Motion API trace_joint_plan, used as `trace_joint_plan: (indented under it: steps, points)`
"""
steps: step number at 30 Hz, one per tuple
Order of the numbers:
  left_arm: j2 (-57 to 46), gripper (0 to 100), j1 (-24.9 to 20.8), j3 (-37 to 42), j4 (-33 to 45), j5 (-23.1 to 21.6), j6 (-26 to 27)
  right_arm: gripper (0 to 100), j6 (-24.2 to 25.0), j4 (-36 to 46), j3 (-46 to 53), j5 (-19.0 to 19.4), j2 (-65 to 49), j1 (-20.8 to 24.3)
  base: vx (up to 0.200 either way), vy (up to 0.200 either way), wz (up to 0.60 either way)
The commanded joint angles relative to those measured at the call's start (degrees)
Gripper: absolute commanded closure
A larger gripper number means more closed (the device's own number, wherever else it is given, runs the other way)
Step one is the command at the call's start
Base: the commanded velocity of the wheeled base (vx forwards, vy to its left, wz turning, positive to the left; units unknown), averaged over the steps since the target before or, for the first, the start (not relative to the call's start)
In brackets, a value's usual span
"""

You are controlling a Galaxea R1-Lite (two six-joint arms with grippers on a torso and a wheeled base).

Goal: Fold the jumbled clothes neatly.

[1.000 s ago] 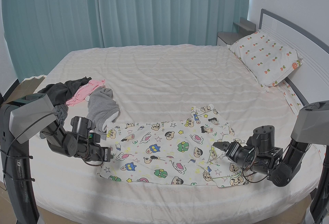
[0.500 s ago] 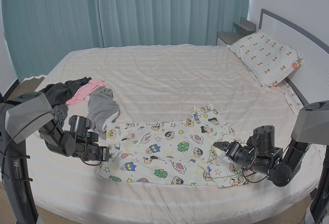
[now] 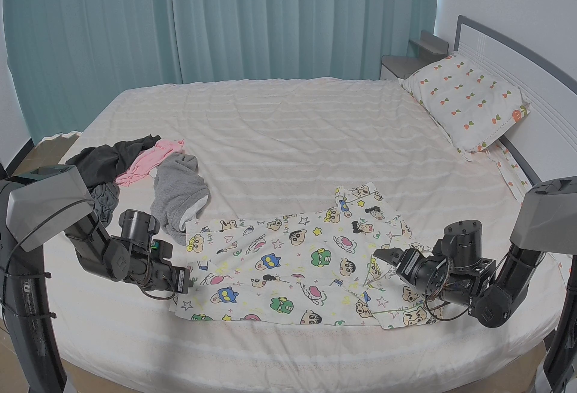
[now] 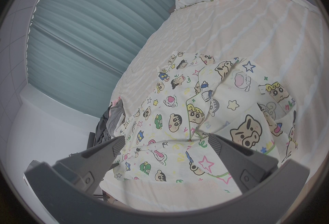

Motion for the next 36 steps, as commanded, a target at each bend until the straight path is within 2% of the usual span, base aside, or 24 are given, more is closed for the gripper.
trace_joint_plan:
  steps: [1,6,7,16,18,19,22,36]
  points:
    - [1.38,100,0.27,-0.67,-0.33,0.55,-0.21,0,0.0,-0.02,0.0,0.04,0.07,0.03,0.0,0.0,0.0]
    - [1.47,100,0.44,-0.41,-0.42,0.55,-0.48,0,0.0,-0.02,0.0,0.04,0.07,-0.06,0.0,0.0,0.0]
    - [1.47,0,0.53,-0.32,-0.42,0.55,-0.57,0,0.0,-0.02,0.0,0.04,0.07,-0.06,0.0,0.0,0.0]
    - [-0.64,0,1.5,0.82,-0.42,-0.68,-3.38,0,0.0,-0.02,0.0,0.04,0.07,-0.06,0.0,0.0,0.0]
    - [-1.25,0,1.5,1.35,-0.51,-1.82,-3.38,0,0.0,-0.02,0.0,0.04,0.16,-0.06,0.0,0.0,0.0]
    - [-3.01,0,1.5,2.76,-0.51,-4.63,-3.38,0,0.0,-0.02,0.0,-0.05,0.42,-0.06,0.0,0.0,0.0]
    - [-4.68,0,1.5,3.37,-0.33,-7.71,-3.38,0,0.0,-0.02,0.0,-0.05,0.51,-0.06,0.0,0.0,0.0]
    - [-3.19,0,0.97,1.97,-0.6,-7.8,-2.85,0,0.0,-0.02,0.0,-0.05,0.51,-0.06,0.0,0.0,0.0]
